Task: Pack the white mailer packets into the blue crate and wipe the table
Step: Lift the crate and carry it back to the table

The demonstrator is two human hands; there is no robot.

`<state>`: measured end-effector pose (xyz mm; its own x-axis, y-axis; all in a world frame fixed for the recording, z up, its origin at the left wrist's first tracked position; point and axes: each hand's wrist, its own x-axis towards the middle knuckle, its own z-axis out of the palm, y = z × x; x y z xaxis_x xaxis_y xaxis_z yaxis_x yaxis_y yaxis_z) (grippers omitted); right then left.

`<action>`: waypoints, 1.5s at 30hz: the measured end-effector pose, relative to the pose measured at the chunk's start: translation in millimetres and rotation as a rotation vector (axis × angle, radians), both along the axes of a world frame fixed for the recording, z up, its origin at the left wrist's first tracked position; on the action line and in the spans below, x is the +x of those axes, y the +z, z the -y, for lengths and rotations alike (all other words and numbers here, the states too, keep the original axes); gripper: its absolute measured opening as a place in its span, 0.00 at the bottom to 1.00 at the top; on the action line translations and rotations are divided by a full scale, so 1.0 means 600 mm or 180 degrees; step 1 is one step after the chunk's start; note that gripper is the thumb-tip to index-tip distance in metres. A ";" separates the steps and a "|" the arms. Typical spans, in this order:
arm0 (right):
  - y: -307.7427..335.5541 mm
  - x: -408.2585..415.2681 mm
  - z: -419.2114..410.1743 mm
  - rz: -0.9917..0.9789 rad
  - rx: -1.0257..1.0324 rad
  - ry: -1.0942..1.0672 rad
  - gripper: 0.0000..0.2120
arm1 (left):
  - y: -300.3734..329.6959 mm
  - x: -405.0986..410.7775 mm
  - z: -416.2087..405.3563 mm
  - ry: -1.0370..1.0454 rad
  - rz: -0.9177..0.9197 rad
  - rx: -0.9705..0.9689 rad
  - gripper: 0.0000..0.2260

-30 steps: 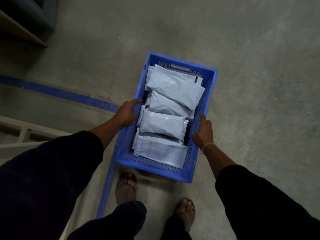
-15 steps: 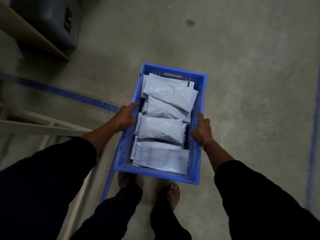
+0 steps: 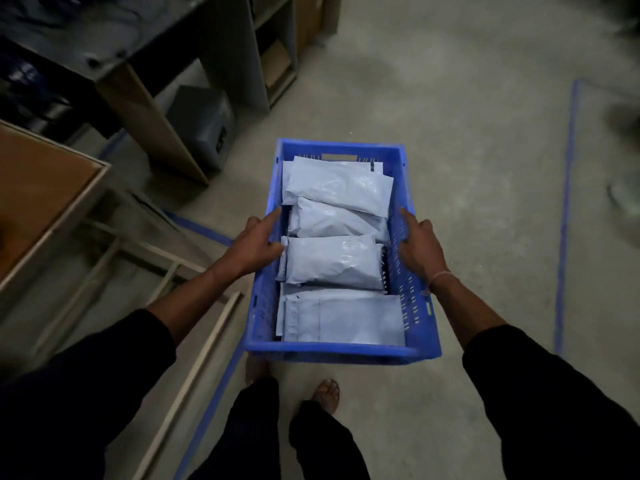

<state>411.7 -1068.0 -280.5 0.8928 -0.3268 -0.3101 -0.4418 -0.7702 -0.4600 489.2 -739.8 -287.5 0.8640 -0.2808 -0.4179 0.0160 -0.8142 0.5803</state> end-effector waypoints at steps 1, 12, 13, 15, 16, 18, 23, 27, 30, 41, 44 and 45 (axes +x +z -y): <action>0.037 -0.006 -0.001 0.0048 -0.0029 0.0058 0.35 | 0.035 -0.014 -0.005 0.0048 0.0056 -0.0060 0.41; 0.348 -0.127 -0.035 0.0539 0.0259 0.0242 0.45 | 0.346 -0.166 -0.052 0.0155 0.0875 -0.0212 0.35; 0.366 -0.144 -0.041 0.0588 0.0254 0.0273 0.45 | 0.363 -0.186 -0.059 0.0190 0.0962 -0.0240 0.35; 0.401 -0.180 -0.054 0.0722 0.0291 0.0323 0.44 | 0.396 -0.233 -0.075 0.0264 0.1069 -0.0304 0.36; 0.417 -0.200 -0.060 0.0796 0.0318 0.0348 0.42 | 0.410 -0.260 -0.083 0.0330 0.1082 -0.0359 0.36; 0.447 -0.238 -0.071 0.0914 0.0365 0.0373 0.37 | 0.434 -0.309 -0.101 0.0451 0.1103 -0.0539 0.37; 0.513 -0.324 -0.094 0.1134 0.0469 0.0524 0.33 | 0.478 -0.422 -0.152 0.0787 0.1204 -0.0822 0.40; 0.547 -0.368 -0.099 0.1193 0.0520 0.0721 0.34 | 0.512 -0.512 -0.163 0.0967 0.1249 -0.0976 0.38; 0.562 -0.388 -0.102 0.1273 0.0572 0.0933 0.34 | 0.528 -0.567 -0.169 0.1154 0.1354 -0.0990 0.37; 0.617 -0.394 -0.160 0.1633 0.0962 0.2039 0.33 | 0.558 -0.775 -0.190 0.2418 0.1939 -0.1036 0.33; 0.625 -0.386 -0.220 0.1561 0.1111 0.2358 0.34 | 0.567 -0.825 -0.217 0.2777 0.2049 -0.1010 0.35; 0.627 -0.382 -0.243 0.1546 0.1136 0.2456 0.34 | 0.573 -0.838 -0.230 0.2886 0.2077 -0.0975 0.35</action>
